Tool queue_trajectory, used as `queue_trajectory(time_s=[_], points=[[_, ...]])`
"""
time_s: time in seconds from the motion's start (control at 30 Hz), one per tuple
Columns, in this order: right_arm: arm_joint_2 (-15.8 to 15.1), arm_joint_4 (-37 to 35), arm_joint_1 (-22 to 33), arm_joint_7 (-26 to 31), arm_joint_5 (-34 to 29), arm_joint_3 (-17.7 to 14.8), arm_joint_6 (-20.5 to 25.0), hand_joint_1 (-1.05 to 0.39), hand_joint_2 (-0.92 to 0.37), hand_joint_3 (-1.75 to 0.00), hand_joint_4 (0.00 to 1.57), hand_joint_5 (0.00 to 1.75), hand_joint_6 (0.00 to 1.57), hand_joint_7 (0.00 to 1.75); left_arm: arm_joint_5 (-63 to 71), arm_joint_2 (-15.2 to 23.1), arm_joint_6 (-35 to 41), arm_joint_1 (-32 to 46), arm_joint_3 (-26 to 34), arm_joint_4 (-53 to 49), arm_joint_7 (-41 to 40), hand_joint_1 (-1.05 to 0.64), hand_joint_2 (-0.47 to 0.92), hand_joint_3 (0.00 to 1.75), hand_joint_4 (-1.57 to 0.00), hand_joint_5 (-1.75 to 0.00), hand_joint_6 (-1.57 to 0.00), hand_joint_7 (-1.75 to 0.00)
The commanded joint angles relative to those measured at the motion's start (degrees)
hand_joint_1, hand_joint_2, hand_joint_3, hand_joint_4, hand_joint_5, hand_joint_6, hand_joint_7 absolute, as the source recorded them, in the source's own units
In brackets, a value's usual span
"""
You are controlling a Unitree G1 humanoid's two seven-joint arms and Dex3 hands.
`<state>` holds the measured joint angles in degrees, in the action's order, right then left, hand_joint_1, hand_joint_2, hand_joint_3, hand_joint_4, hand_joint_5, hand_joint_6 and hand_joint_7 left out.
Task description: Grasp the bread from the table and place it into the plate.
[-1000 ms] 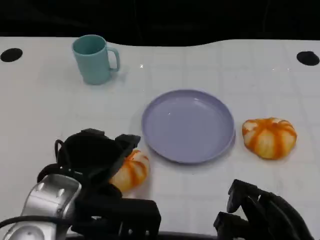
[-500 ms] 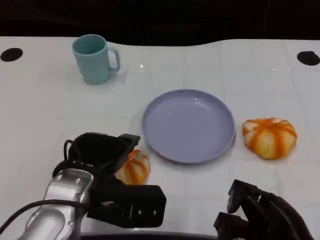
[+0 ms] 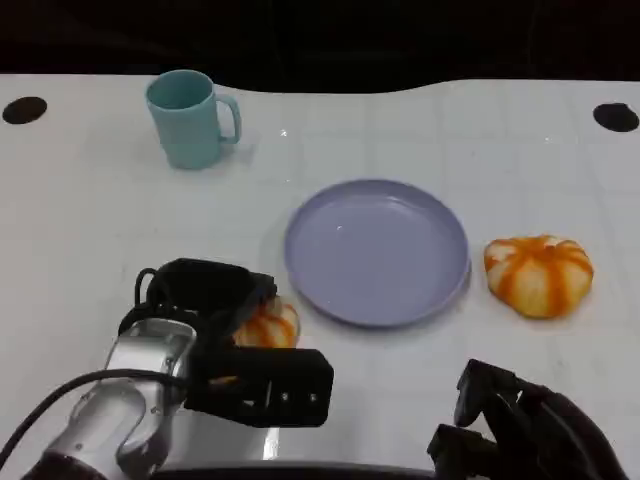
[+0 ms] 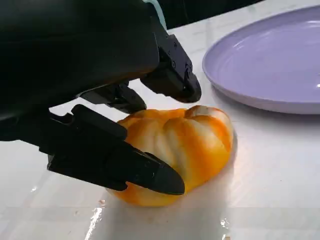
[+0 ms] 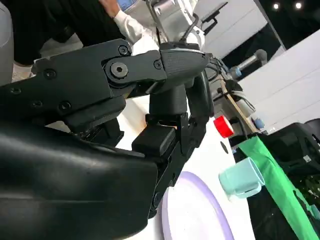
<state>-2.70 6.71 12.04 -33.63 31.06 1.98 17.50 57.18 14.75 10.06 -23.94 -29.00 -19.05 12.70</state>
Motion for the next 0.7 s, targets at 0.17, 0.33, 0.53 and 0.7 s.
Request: queue_trajectory(time_s=[0.17,0.33,0.53,0.7], points=[[-0.69,1.12,0.54,0.51,-0.04,-0.32,0.12,-0.76,-0.92,-0.2,0.87,1.64,0.74,1.42,-1.95,2.01,0.09,0.42,-1.3,-2.74,1.01,-0.39,0.9,0.0,-0.62,-1.31,-0.81,-0.01],[-0.88,1.22,0.53,0.32,0.3,-0.58,0.42,-0.74,-0.92,-0.19,0.86,1.64,0.73,1.41,-4.36,2.65,-4.09,1.57,-0.37,-5.2,-6.85,-0.31,0.92,0.08,-0.79,-1.22,-1.05,-0.06],[-0.91,1.41,0.59,0.49,0.49,-0.8,0.74,-0.75,-0.92,-0.18,0.86,1.64,0.74,1.42,-3.26,2.13,-11.58,1.86,-1.42,-15.72,-30.13,-0.27,0.92,0.14,-0.82,-1.71,-1.24,-0.11],[-1.07,1.36,0.45,0.22,0.87,-1.08,1.27,-0.74,-0.92,-0.19,0.86,1.64,0.74,1.42,-2.73,1.07,-14.15,0.51,-2.58,-22.39,-41.54,-0.24,0.92,0.19,-0.78,-1.75,-0.86,-1.03]])
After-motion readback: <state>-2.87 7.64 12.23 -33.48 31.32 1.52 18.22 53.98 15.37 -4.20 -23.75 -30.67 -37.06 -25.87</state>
